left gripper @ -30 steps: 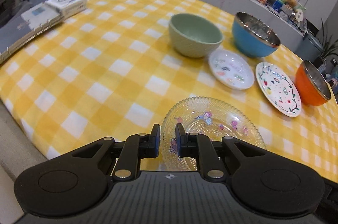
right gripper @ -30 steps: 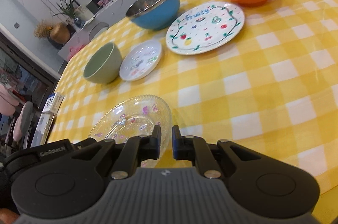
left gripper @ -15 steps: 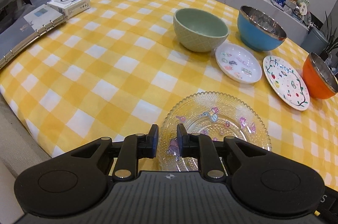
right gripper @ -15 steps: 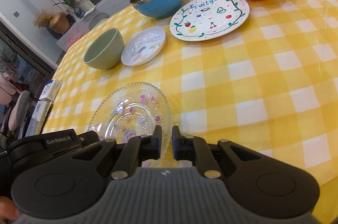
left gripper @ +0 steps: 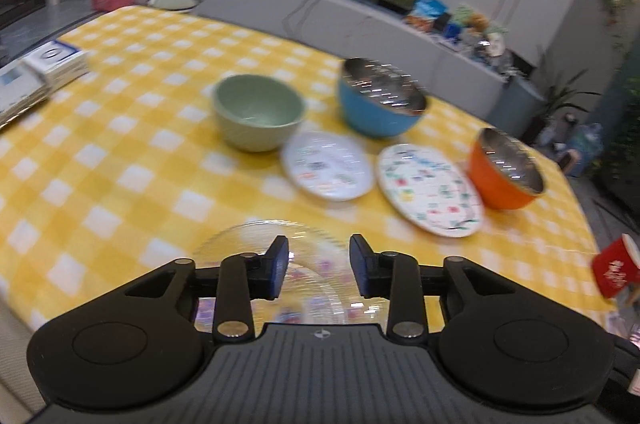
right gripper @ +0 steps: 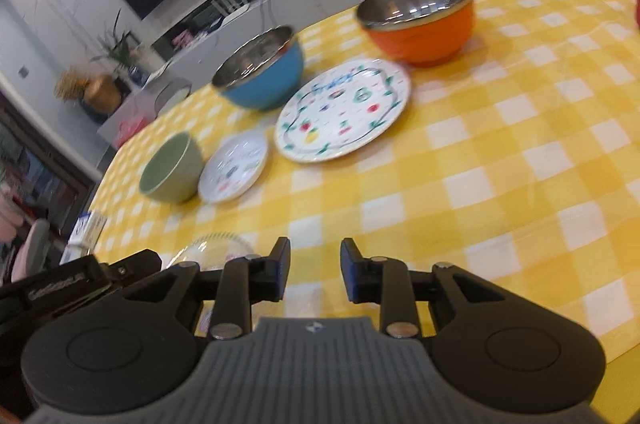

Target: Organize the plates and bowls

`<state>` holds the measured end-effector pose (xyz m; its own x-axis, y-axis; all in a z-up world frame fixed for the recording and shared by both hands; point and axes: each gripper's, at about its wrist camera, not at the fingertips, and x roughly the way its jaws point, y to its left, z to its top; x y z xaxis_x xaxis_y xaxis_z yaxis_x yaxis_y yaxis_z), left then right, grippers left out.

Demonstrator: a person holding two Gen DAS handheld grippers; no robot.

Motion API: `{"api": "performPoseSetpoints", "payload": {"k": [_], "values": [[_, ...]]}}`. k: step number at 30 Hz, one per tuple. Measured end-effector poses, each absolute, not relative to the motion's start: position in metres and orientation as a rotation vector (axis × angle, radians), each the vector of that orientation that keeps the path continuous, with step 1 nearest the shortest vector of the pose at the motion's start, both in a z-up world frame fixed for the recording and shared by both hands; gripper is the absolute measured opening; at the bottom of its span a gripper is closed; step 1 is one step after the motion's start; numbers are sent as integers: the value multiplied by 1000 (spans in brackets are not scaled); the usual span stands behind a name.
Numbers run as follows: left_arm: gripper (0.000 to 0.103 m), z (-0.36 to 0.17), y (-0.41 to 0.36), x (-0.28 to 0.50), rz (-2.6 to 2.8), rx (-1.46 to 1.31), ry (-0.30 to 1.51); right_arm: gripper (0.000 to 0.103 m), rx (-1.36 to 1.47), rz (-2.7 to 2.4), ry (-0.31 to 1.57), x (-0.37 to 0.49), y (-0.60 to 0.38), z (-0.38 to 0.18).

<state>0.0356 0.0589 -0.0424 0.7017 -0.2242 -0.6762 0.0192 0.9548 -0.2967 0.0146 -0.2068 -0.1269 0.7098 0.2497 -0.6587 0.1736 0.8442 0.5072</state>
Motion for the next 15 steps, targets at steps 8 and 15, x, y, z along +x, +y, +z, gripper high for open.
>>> {"api": "performPoseSetpoints", "payload": {"k": [8,15], "values": [[45,-43,34,52,-241,-386,793,37,674,-23,751,20,-242,-130],[45,-54,19,73,-261,-449,812,37,735,-49,715,32,-263,-135]]}}
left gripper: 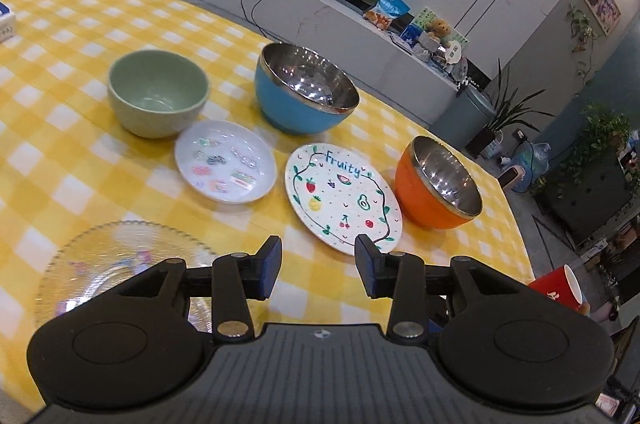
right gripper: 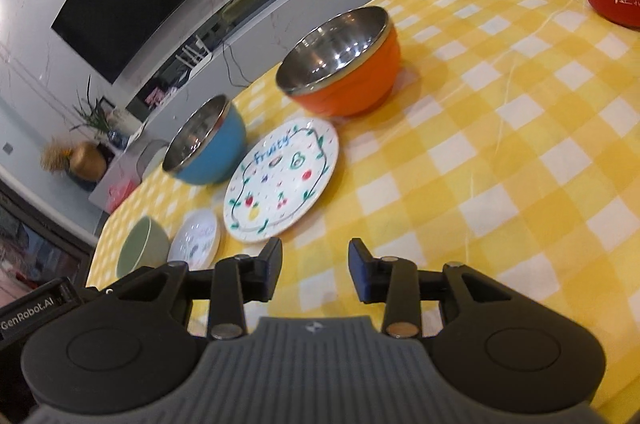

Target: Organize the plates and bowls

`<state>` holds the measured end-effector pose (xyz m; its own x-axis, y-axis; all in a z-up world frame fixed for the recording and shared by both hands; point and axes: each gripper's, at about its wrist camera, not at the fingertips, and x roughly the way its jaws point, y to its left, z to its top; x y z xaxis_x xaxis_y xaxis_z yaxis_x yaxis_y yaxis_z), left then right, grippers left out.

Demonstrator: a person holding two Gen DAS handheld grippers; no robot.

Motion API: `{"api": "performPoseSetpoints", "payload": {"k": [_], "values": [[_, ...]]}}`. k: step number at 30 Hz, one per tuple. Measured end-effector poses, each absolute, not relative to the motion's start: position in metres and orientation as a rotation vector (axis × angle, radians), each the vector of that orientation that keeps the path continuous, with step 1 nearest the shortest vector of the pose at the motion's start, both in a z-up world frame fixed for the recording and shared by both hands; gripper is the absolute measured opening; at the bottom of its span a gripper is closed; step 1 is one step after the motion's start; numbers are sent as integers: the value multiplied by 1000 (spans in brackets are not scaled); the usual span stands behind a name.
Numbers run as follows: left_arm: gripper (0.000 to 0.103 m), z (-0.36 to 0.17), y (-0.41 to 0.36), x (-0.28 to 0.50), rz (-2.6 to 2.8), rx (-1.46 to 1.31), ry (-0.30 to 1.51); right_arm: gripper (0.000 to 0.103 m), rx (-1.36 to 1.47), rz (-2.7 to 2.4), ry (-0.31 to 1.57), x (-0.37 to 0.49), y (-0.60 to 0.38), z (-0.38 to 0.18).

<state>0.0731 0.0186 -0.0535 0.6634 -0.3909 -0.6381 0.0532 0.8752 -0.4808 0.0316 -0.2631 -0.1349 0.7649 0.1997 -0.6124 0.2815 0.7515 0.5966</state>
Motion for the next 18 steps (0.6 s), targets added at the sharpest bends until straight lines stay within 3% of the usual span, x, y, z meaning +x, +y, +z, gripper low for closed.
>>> {"api": "performPoseSetpoints", "payload": {"k": [18], "values": [[45,-97,-14,115,-283,-478,873,36,813,-87,683,69,-289,-165]]}}
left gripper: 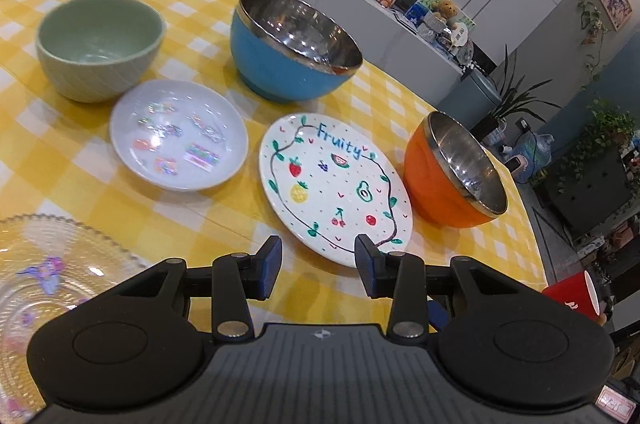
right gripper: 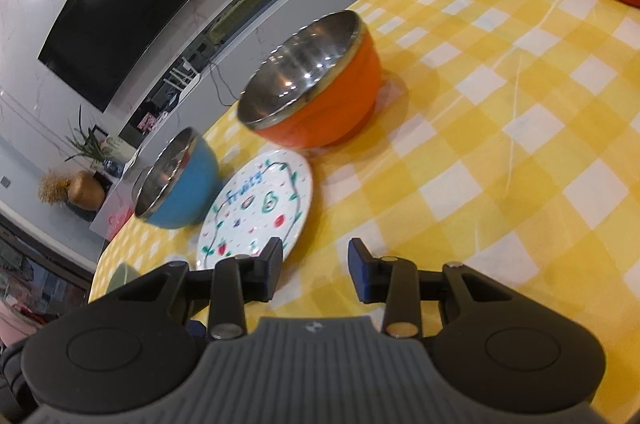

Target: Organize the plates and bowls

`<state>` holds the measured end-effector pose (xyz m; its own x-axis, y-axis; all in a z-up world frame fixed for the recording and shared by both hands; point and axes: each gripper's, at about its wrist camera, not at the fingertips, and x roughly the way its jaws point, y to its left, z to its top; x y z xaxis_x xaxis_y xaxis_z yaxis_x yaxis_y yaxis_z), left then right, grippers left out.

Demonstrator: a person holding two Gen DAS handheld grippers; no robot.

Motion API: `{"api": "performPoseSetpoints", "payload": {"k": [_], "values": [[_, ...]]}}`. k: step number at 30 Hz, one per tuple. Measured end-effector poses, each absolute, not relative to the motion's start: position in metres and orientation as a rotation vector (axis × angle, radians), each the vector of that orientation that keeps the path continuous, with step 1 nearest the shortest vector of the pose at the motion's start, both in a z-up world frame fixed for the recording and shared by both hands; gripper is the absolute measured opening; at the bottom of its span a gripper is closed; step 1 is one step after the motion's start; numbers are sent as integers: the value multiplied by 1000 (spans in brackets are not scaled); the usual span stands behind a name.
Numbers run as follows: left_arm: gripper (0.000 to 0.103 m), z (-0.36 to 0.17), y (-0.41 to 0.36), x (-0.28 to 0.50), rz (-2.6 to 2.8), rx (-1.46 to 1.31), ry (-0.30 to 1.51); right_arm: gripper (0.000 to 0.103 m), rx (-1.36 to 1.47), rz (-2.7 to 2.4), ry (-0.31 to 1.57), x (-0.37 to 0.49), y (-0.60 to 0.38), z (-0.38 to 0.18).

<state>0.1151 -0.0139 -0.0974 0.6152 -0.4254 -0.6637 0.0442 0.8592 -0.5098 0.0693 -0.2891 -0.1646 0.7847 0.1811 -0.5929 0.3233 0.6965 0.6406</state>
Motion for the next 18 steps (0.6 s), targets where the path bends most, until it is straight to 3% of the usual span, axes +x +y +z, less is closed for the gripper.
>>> {"api": "performPoseSetpoints", "payload": {"k": [13,18], "values": [[45,-110,-11,134,-263,-532,861,27,873,-34,667,93,-284,-176],[24,-112,-9,136,-243,-506,852,14,944,-8,674,99,-284,-186]]}}
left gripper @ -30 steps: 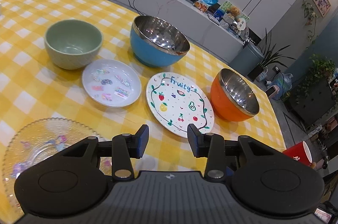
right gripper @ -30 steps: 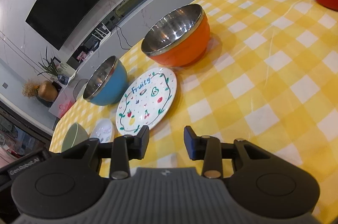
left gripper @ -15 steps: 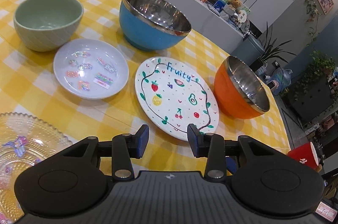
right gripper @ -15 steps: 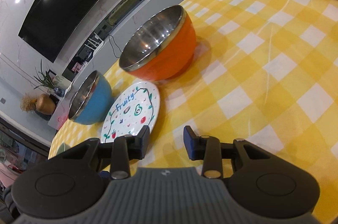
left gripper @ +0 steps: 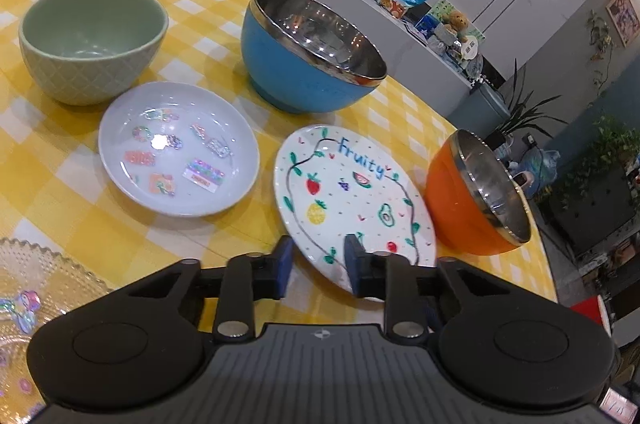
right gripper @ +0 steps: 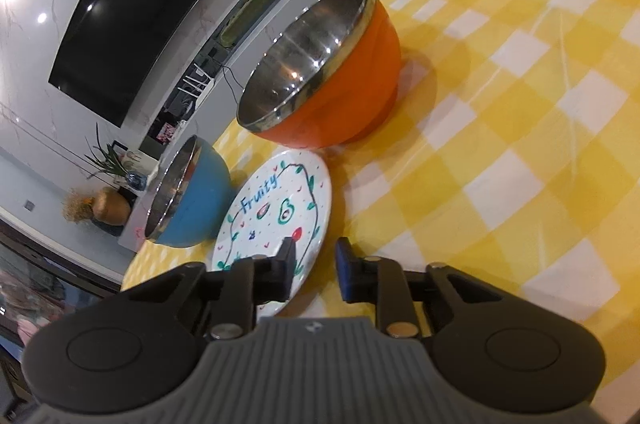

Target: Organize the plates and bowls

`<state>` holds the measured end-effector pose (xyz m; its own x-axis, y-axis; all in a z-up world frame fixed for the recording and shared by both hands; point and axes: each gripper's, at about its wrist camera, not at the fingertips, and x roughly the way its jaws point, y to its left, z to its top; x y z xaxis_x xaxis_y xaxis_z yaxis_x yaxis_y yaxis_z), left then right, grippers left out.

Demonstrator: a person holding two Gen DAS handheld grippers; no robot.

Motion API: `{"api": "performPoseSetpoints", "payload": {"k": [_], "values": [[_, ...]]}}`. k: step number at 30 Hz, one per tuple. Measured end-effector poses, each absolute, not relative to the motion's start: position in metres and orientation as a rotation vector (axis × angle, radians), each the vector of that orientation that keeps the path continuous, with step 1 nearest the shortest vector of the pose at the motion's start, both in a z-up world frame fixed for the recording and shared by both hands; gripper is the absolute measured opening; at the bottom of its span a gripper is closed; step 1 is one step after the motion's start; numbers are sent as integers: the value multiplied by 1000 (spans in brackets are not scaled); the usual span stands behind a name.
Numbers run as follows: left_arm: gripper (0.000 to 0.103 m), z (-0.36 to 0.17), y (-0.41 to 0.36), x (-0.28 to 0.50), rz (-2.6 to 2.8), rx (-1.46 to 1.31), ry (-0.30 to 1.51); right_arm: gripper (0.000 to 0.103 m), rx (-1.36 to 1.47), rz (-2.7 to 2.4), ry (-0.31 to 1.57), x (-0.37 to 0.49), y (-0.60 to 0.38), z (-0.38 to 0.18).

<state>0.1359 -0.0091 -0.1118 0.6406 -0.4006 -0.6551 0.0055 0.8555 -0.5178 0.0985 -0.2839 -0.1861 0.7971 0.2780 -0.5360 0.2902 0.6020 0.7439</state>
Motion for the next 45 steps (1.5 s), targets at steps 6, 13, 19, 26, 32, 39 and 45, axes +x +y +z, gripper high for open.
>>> {"api": "performPoseSetpoints", "payload": {"k": [6,13,19,26,32,39,45], "values": [[14,-112,-4,137,-238,-512,866,6,958,0,680,97,-280,-187],[0,-100,-10,120,-306,-480,890,3,986,-15,732,84,-282,-178],[0,-87,-13,97,-327,-452,893,0,941,-57,751,59,-282,-162],[7,-62,-4,83,-276,-411,826,1,903,-43,734,36,-285,-145],[17,-60,6,87,-233,-427,815,12,876,-31,720,33,-283,-141],[38,-70,9,101,-222,-425,819,27,858,-32,702,41,-285,-145],[40,-85,7,118,-226,-452,838,28,880,-27,692,55,-289,-158]]}}
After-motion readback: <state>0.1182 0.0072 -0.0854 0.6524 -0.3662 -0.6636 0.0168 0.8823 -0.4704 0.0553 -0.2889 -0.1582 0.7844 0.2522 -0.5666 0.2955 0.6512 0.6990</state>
